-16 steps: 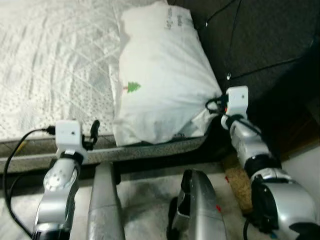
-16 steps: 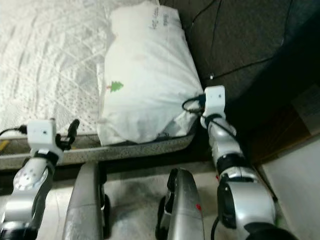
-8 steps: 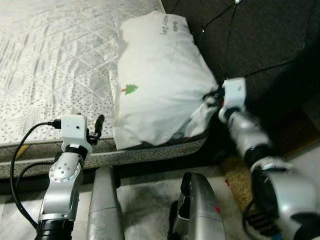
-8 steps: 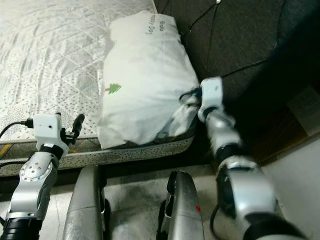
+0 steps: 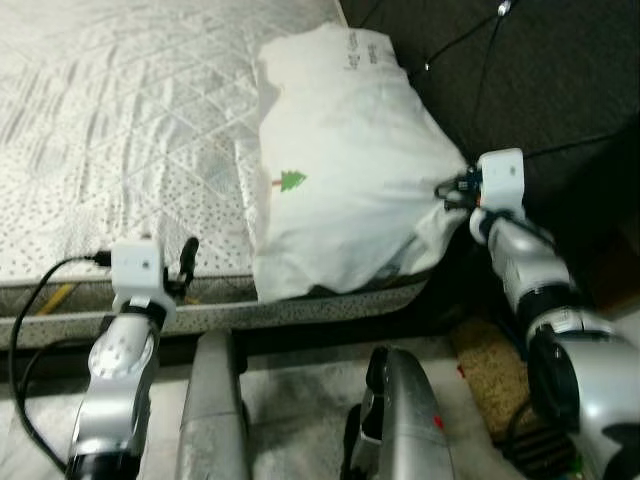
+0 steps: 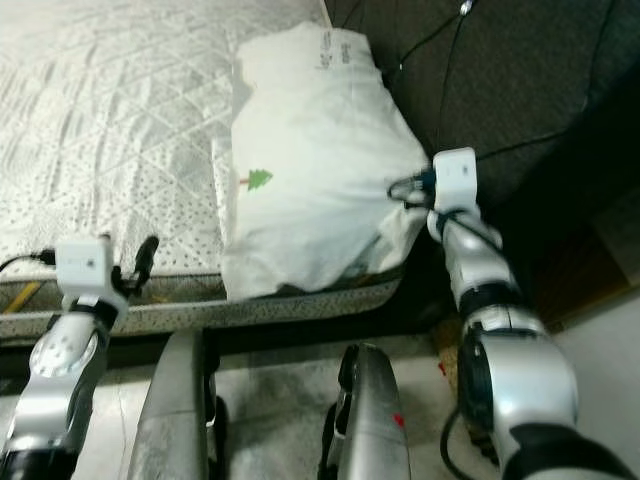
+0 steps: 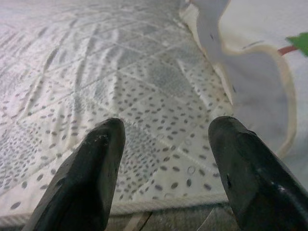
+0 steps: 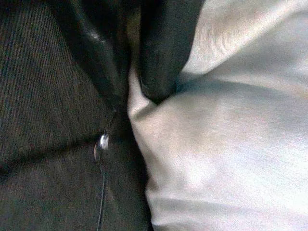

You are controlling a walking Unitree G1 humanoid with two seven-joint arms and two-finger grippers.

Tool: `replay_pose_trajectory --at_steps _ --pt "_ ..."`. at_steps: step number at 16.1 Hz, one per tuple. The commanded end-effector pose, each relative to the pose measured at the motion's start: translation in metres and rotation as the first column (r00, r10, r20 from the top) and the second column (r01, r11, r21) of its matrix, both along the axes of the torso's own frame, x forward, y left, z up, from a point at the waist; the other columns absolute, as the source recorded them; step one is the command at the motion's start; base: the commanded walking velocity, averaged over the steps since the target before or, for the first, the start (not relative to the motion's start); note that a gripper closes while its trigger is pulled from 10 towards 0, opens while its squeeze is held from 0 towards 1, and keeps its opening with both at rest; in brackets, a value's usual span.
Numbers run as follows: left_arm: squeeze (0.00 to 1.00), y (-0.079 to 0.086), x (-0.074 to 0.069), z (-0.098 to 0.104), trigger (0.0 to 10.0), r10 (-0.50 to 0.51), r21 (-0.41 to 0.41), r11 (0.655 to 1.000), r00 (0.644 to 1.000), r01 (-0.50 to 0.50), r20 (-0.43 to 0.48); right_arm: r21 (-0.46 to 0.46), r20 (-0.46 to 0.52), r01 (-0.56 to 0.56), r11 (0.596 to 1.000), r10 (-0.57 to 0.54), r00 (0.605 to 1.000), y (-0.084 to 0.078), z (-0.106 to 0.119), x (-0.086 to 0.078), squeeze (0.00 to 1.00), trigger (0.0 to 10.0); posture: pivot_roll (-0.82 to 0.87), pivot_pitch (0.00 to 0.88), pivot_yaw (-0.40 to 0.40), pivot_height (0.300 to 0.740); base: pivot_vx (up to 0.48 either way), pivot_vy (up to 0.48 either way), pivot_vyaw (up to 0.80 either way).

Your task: Clean up the room

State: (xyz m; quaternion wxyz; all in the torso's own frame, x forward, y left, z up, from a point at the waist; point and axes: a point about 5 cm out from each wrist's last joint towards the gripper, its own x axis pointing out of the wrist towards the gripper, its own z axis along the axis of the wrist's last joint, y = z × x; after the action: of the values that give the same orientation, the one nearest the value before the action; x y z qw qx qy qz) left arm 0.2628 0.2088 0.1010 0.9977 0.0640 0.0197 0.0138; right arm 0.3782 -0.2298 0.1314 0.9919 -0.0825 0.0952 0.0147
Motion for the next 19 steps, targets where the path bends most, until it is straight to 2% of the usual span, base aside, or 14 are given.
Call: replay_pose_trajectory --at_steps 1,3,4,5,7,8,9,10,11,12,13,14,17,19 --pt "0.0 -0.002 -0.003 -0.002 10.0 -0.025 0.002 1.0 1.0 0.025 -0.007 0.026 0.043 -0.023 0.999 0.022 0.999 -0.001 0.0 -0.003 1.0 10.0 0.14 0.075 -0.125 0.567 0.0 0.0 0.0" --pt "0.0 0.008 -0.006 -0.017 10.0 0.014 -0.003 1.0 0.999 -0.014 -0.044 0.028 0.017 -0.072 0.997 0.072 0.997 0.009 -0.026 -0.018 1.0 10.0 0.1 0.027 -0.154 0.567 0.0 0.0 0.0" --pt "0.0 0.007 -0.003 -0.02 10.0 0.02 -0.007 1.0 0.999 -0.02 -0.046 -0.033 0.033 -0.121 0.992 0.122 0.992 0.013 -0.032 -0.023 1.0 10.0 0.09 0.015 -0.162 0.567 0.0 0.0 0.0" --pt "0.0 0.005 0.004 -0.018 10.0 0.03 -0.025 0.999 0.999 -0.031 -0.036 -0.021 0.065 -0.147 0.989 0.148 0.987 0.018 -0.029 -0.025 1.0 10.0 0.08 0.003 -0.165 0.567 0.0 0.0 0.0" --pt "0.0 -0.007 0.022 0.006 10.0 -0.013 -0.028 0.999 1.0 0.014 0.028 -0.002 0.167 -0.166 0.986 0.164 0.972 0.022 -0.002 -0.016 1.0 10.0 0.07 0.001 -0.154 0.567 0.0 0.0 0.0" --pt "0.0 -0.007 0.03 0.008 10.0 -0.027 -0.034 0.999 0.998 0.029 0.052 0.038 0.198 -0.158 0.987 0.148 0.969 0.032 -0.006 -0.016 1.0 10.0 0.06 0.032 -0.133 0.567 0.0 0.0 0.0" --pt "0.0 -0.005 0.032 0.005 10.0 -0.011 -0.035 0.999 0.999 0.012 0.036 0.043 0.181 -0.14 0.989 0.13 0.975 0.035 -0.011 -0.017 1.0 10.0 0.06 0.035 -0.121 0.567 0.0 0.0 0.0" --pt "0.0 -0.006 0.034 0.004 10.0 -0.007 -0.053 0.999 1.0 0.009 0.03 0.102 0.179 -0.123 0.987 0.103 0.978 0.045 -0.016 -0.019 1.0 10.0 0.05 0.025 -0.094 0.567 0.0 0.0 0.0" --pt "0.0 -0.015 0.033 0.007 10.0 -0.081 -0.012 0.997 0.996 0.082 0.043 0.085 0.236 -0.196 0.977 0.171 0.956 0.059 -0.012 -0.029 1.0 10.0 0.05 0.022 -0.087 0.567 0.0 0.0 0.0" --pt "0.0 -0.019 0.032 0.004 10.0 -0.11 0.011 0.994 0.993 0.109 0.039 0.126 0.223 -0.201 0.971 0.17 0.96 0.065 -0.022 -0.038 1.0 10.0 0.05 0.03 -0.07 0.567 0.0 0.0 0.0" --pt "0.0 -0.021 0.035 0.004 10.0 -0.107 0.004 0.994 0.993 0.107 0.039 0.198 0.17 -0.165 0.966 0.132 0.977 0.067 -0.035 -0.046 1.0 10.0 0.06 0.017 -0.071 0.567 0.0 0.0 0.0" --pt "0.0 -0.023 0.037 0.007 10.0 -0.113 0.001 0.994 0.992 0.113 0.049 0.204 0.172 -0.192 0.96 0.158 0.972 0.075 -0.038 -0.051 1.0 10.0 0.06 0.005 -0.067 0.567 0.0 0.0 0.0" --pt "0.0 -0.023 0.037 0.001 10.0 -0.092 -0.032 0.995 0.995 0.094 0.042 0.266 0.251 -0.254 0.93 0.187 0.95 0.086 -0.025 -0.057 1.0 10.0 0.04 0.0 -0.045 0.567 0.0 0.0 0.0" --pt "0.0 -0.024 0.032 -0.007 10.0 -0.095 -0.039 0.995 0.995 0.096 0.019 0.314 0.237 -0.22 0.924 0.148 0.96 0.085 -0.026 -0.061 1.0 10.0 0.04 0.0 -0.03 0.582 0.0 0.0 0.0"
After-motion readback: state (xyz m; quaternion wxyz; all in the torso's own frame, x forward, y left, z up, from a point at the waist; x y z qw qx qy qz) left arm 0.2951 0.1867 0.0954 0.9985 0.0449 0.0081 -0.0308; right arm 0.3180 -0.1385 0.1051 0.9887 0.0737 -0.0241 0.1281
